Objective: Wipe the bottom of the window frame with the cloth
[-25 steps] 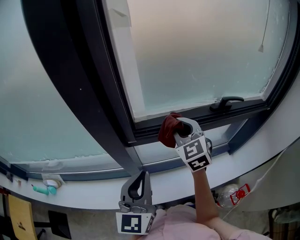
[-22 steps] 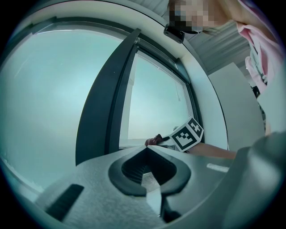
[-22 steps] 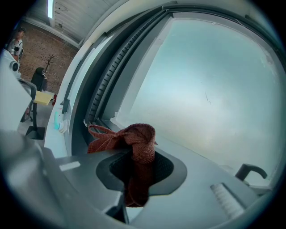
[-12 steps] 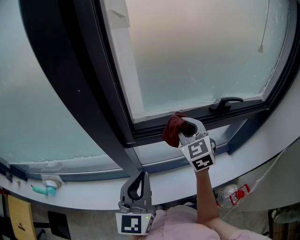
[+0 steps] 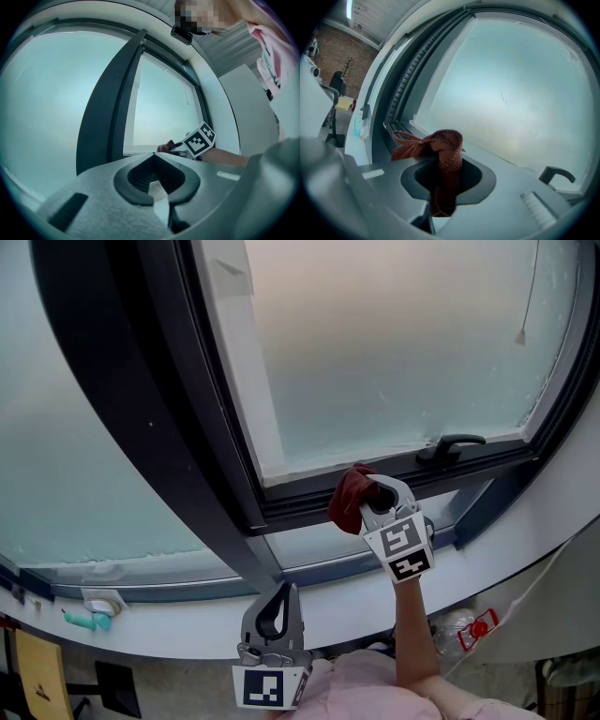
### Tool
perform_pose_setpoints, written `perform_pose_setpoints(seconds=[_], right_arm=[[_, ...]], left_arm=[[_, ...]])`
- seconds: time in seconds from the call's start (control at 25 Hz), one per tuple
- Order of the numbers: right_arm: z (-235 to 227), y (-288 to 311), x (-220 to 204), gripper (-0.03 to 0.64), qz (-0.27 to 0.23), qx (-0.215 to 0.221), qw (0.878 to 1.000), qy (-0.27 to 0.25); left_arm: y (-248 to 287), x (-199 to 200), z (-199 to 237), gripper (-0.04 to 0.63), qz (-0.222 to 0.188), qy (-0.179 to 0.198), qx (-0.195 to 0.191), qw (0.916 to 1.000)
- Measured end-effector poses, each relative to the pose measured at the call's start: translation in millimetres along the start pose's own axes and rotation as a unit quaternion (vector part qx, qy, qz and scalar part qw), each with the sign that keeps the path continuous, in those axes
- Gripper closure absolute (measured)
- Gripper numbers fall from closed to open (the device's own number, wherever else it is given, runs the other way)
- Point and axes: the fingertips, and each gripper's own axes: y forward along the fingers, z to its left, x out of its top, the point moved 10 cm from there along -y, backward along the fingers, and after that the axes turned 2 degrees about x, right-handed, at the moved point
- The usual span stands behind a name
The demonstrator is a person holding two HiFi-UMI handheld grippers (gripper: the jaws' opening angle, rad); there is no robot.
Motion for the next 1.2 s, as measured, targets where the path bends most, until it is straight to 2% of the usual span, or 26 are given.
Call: perform_pose_setpoints(seconds=[1.2], right_arm=[[-60.8,-25.3,-33.0,0.548,-0.001,-0.014,1.0,0.026]], left_arm=[[35.1,-0.6,-44.7,0.598,0.011,-0.002,-0.021,0.9997]])
